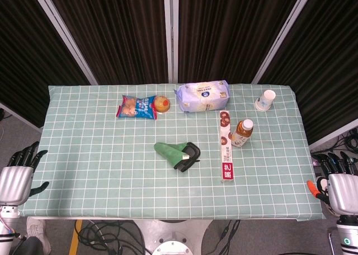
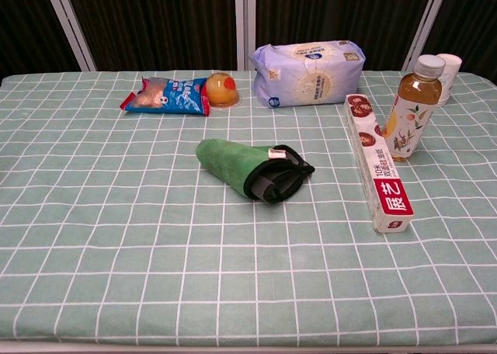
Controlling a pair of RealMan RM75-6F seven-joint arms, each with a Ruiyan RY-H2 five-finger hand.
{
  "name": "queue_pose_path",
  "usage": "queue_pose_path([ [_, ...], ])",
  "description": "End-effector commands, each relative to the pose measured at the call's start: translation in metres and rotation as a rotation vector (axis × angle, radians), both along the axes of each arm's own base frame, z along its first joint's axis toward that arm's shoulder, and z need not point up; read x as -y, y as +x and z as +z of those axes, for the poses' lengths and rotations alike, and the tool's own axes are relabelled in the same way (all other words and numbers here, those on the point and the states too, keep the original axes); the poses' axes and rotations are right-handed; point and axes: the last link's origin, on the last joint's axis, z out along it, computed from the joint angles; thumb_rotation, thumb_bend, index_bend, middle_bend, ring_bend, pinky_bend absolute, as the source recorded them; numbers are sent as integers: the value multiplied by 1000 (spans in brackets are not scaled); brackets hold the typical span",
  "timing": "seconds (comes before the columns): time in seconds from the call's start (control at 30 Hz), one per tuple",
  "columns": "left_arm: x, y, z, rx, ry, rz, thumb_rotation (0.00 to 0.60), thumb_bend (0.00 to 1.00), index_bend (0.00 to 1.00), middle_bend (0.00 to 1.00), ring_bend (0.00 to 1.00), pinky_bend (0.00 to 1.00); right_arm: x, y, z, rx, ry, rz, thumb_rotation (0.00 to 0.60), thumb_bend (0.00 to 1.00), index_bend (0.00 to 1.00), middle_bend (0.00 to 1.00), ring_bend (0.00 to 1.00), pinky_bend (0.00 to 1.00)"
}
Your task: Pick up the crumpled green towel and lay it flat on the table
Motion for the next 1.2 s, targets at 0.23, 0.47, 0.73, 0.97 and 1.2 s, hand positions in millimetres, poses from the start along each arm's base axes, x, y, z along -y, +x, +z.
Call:
queue_pose_path([
  [0.23,-2,1,-1,12,3,-6,600,112,251,163,144,205,1,0,-1,8,2,9,600,138,241,220,145,50],
  [0.47,-4,4,0,26,-2,-11,600,111,251,163,144,205,1,5,-2,38,21,34,600,139,258,229,147,51],
  [0.73,-11,12,2,49,-5,-46,600,111,251,163,144,205,36,48,-29,83,184,191,600,138,398,258,157,72],
  [0.97,-15,21,1,72,-8,-92,600,111,251,163,144,205,94,97,-97,51,413,290,600,141,398,257,159,78],
  [1.2,-15,25,-3,89,-24,-99,600,111,251,163,144,205,144,135,-167,34,547,307,599,138,396,223,109,77],
])
